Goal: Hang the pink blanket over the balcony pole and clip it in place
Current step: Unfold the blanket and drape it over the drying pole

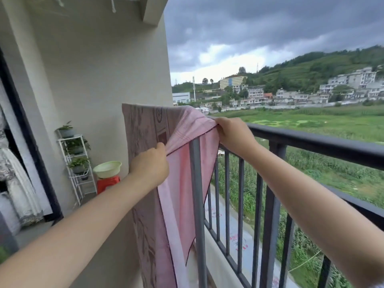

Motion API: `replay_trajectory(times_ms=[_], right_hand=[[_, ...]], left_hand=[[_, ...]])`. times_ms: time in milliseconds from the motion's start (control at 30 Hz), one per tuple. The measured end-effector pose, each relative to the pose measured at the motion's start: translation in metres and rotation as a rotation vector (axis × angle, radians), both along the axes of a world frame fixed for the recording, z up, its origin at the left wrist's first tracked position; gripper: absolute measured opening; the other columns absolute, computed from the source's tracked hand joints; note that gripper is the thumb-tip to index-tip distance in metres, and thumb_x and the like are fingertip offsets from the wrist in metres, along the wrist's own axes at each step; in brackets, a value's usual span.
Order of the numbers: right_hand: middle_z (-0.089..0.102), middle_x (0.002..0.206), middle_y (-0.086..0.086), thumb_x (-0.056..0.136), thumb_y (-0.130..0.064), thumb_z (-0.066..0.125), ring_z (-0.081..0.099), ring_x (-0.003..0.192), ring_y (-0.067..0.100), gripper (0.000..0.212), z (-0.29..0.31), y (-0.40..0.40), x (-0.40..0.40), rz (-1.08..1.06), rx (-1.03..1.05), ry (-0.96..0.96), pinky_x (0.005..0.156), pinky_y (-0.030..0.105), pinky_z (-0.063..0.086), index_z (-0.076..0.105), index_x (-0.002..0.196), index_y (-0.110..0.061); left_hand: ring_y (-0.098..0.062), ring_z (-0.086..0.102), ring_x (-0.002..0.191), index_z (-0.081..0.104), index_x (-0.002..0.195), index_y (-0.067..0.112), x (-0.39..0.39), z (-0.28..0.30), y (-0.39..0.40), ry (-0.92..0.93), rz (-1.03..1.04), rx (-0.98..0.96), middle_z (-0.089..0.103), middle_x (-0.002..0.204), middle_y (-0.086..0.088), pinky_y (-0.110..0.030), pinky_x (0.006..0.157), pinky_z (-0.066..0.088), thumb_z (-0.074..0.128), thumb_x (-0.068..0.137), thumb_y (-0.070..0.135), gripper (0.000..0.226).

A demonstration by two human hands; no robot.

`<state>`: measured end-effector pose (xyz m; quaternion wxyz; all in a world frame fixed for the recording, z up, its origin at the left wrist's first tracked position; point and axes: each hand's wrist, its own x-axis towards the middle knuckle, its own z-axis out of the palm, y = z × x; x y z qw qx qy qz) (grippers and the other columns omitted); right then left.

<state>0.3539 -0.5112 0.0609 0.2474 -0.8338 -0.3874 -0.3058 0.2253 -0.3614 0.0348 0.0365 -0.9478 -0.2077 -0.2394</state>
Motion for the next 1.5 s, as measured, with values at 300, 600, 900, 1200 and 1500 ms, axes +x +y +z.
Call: replay_trajectory(times_ms=[300, 600, 900, 1200, 1500], right_hand=[[0.054, 0.07, 0.013, 0.091, -0.001, 0.034, 0.049, 0.057, 0.023, 0.022, 0.029, -0.054, 0.022, -0.302, -0.185, -0.236, 0.052, 0.028, 0.037, 0.051, 0.104, 0.004], [0.065, 0.087, 0.02, 0.092, 0.0, 0.033, 0.048, 0.062, 0.019, 0.023, 0.023, -0.072, 0.041, -0.367, -0.122, -0.203, 0.055, 0.027, 0.037, 0.055, 0.099, 0.004], [0.07, 0.098, 0.014, 0.082, -0.002, 0.05, 0.065, 0.089, 0.031, 0.022, -0.042, -0.057, 0.026, -0.071, -0.215, 0.001, 0.071, 0.043, 0.054, 0.063, 0.1, -0.006], [0.063, 0.115, 0.016, 0.089, -0.006, 0.046, 0.059, 0.103, 0.03, 0.03, 0.027, 0.008, -0.046, -0.063, 0.097, -0.063, 0.094, 0.043, 0.047, 0.056, 0.116, 0.001], [0.057, 0.123, 0.007, 0.087, -0.025, 0.044, 0.045, 0.12, 0.026, 0.031, 0.036, 0.17, -0.049, -0.436, -0.385, -0.242, 0.106, 0.04, 0.031, 0.056, 0.113, -0.012]], left_hand=[[-0.042, 0.066, 0.076, 0.049, 0.105, -0.005, 0.011, 0.02, -0.032, -0.222, -0.188, 0.284, 0.068, 0.083, -0.025, -0.038, 0.053, 0.04, 0.043, 0.087, -0.002, 0.019], [-0.039, 0.061, 0.092, 0.034, 0.122, 0.004, 0.029, 0.011, -0.05, -0.13, -0.306, 0.235, 0.064, 0.102, -0.02, -0.034, 0.061, 0.036, 0.045, 0.085, 0.013, 0.039], [-0.028, 0.064, 0.065, 0.057, 0.094, 0.008, 0.012, -0.026, -0.007, -0.335, -0.63, -0.099, 0.065, 0.069, -0.004, -0.034, 0.06, 0.053, 0.037, 0.075, 0.035, 0.039], [-0.03, 0.052, 0.109, 0.047, 0.12, 0.006, 0.049, 0.001, 0.06, -0.34, -0.467, -0.267, 0.056, 0.119, -0.014, -0.041, 0.093, 0.045, 0.049, 0.086, 0.014, 0.035], [-0.025, 0.036, 0.129, 0.049, 0.125, 0.014, 0.068, -0.018, 0.225, -0.19, -0.31, -0.135, 0.043, 0.141, -0.004, -0.038, 0.104, 0.034, 0.043, 0.088, 0.019, 0.038]])
